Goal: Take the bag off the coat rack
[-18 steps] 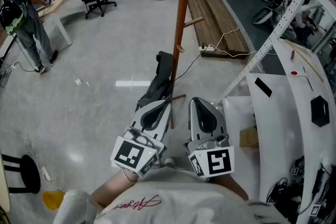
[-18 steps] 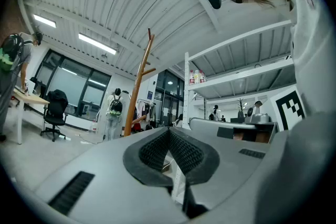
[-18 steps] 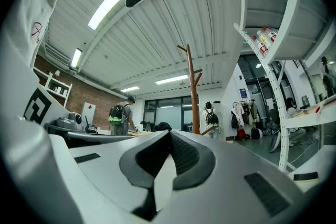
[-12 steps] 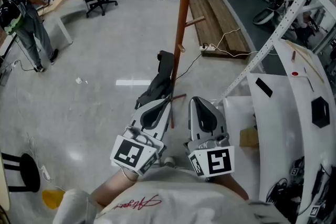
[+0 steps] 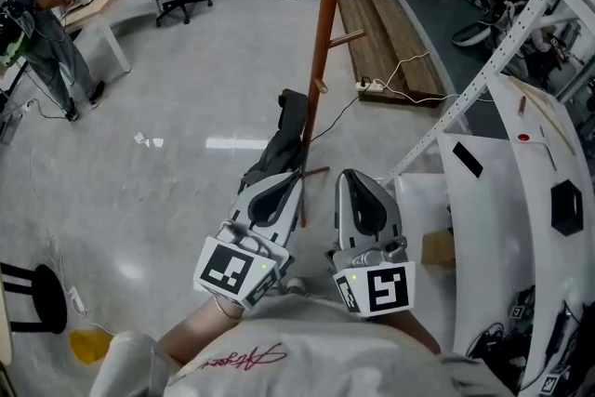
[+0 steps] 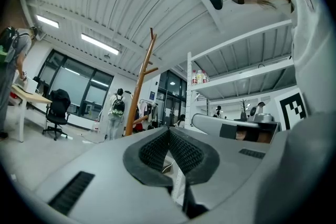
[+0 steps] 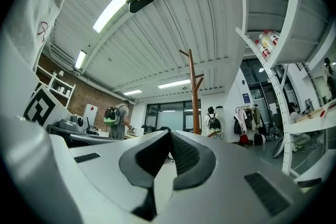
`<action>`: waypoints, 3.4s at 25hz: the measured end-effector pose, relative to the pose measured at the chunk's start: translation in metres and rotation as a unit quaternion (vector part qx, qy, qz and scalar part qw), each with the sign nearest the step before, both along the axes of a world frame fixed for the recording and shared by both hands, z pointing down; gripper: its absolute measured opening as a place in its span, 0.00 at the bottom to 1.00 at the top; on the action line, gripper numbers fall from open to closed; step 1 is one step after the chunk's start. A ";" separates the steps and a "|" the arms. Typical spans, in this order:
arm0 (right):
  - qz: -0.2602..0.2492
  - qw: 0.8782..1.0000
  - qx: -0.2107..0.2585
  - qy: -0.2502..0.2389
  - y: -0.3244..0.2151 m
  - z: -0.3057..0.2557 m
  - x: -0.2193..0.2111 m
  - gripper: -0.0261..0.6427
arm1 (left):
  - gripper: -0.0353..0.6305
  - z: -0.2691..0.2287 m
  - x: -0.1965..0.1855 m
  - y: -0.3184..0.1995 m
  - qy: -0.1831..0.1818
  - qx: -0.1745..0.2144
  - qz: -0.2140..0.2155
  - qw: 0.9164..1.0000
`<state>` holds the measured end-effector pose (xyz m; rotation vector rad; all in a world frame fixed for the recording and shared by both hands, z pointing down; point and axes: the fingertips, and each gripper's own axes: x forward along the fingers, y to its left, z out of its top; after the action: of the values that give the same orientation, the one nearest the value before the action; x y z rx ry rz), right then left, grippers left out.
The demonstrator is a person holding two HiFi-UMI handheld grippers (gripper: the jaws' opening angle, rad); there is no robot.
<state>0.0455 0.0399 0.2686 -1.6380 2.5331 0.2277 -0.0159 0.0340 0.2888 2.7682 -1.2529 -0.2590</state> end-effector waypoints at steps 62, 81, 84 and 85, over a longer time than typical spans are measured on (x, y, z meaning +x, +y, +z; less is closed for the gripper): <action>0.003 1.000 -0.002 -0.010 -0.255 -0.001 0.003 0.07 | 0.36 0.018 -0.009 -0.257 0.026 -0.010 0.009 1.000; 0.007 1.000 -0.027 -0.014 -0.257 0.026 0.029 0.07 | 0.54 0.235 -0.005 -0.274 0.017 -0.241 0.132 0.961; 0.011 0.999 -0.031 -0.005 -0.259 0.032 0.032 0.07 | 0.54 0.245 0.005 -0.280 0.009 -0.251 0.159 0.955; 0.014 0.999 -0.029 0.003 -0.259 0.034 0.032 0.07 | 0.54 0.249 0.008 -0.281 0.004 -0.257 0.167 0.952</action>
<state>0.0773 -0.2195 0.3026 -1.6966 2.5467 0.1633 -0.0077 -0.2470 0.5374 2.4498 -0.6963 0.0777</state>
